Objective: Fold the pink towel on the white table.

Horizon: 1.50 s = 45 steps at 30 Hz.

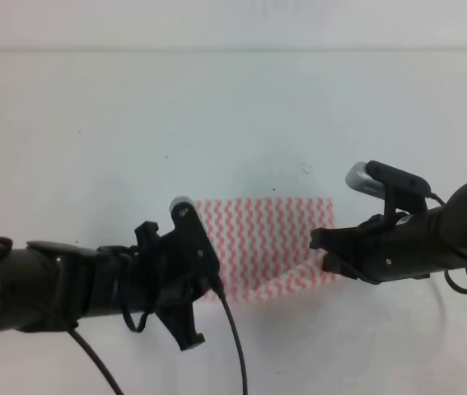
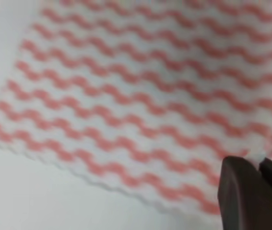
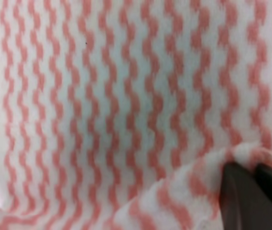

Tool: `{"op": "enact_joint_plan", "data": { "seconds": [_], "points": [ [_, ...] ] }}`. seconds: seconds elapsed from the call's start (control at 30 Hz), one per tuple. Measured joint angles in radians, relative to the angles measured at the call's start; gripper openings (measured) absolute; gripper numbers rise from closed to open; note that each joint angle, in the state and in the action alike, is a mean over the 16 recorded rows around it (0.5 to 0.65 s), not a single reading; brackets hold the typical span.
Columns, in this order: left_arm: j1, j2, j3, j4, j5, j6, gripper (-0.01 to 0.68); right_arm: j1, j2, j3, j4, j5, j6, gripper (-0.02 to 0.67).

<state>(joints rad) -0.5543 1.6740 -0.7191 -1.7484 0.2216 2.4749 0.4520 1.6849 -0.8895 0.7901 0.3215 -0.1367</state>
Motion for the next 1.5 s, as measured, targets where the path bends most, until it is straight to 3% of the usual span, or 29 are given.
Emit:
{"op": "enact_joint_plan", "data": {
  "seconds": [0.57,1.5],
  "points": [
    [0.001,0.024,-0.092,-0.001,-0.074,-0.034,-0.004,0.0,0.0,-0.044,0.0,-0.001,0.0,-0.016],
    [0.002,0.045,-0.1,0.0,-0.08,-0.031,-0.005,-0.001,0.029,-0.06,-0.004,-0.051,-0.018,-0.017]
  ]
}}
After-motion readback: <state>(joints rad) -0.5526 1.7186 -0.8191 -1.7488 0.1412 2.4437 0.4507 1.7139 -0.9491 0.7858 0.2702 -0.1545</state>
